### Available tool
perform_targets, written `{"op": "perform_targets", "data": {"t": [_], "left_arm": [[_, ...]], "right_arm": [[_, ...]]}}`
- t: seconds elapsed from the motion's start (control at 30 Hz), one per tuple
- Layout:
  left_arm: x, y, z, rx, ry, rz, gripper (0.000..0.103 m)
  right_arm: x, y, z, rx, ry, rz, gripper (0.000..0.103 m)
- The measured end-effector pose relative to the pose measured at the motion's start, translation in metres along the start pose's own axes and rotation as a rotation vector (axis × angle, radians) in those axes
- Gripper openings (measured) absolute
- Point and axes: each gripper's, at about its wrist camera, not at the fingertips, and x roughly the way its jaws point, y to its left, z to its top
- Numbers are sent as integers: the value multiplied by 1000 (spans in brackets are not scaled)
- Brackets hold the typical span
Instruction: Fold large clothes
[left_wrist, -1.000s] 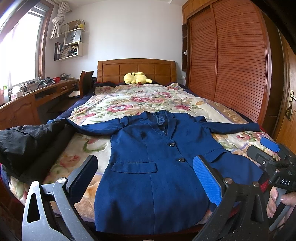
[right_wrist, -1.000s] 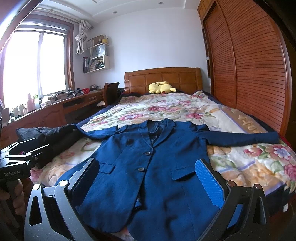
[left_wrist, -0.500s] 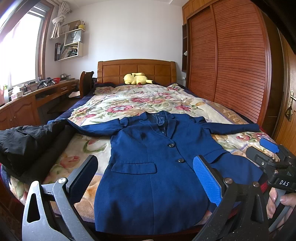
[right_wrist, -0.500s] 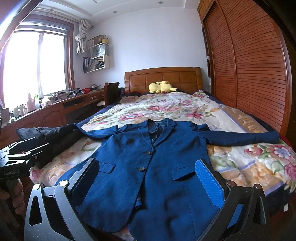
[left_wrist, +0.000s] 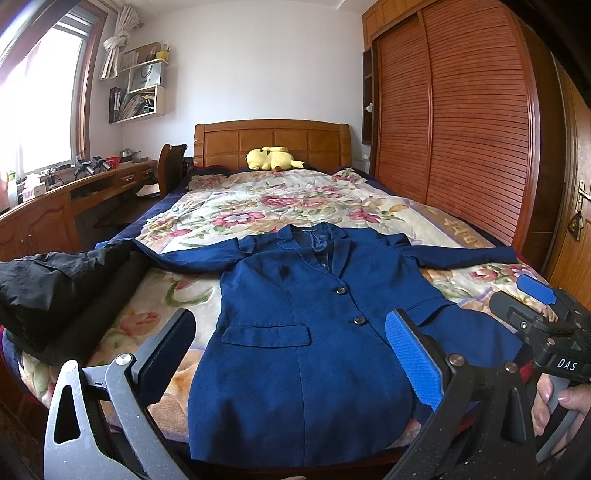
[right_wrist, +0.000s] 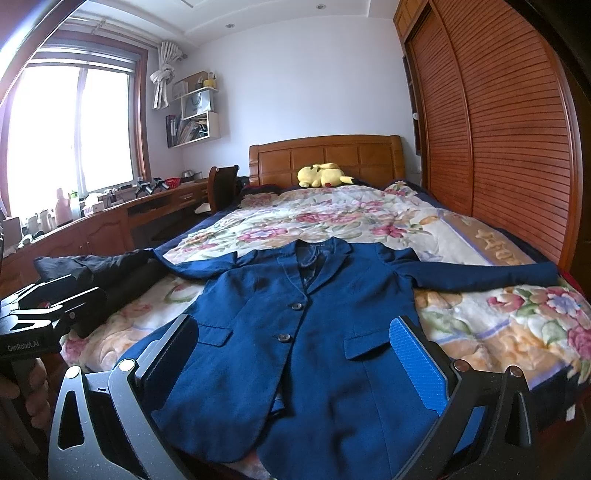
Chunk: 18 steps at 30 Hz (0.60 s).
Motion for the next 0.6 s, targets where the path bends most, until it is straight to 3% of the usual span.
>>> {"op": "perform_targets", "data": {"t": [0.6], "left_arm": [[-1,0,3,-1,8,0,103]], "right_arm": [[2,0,-1,9,5,-1,103]]}}
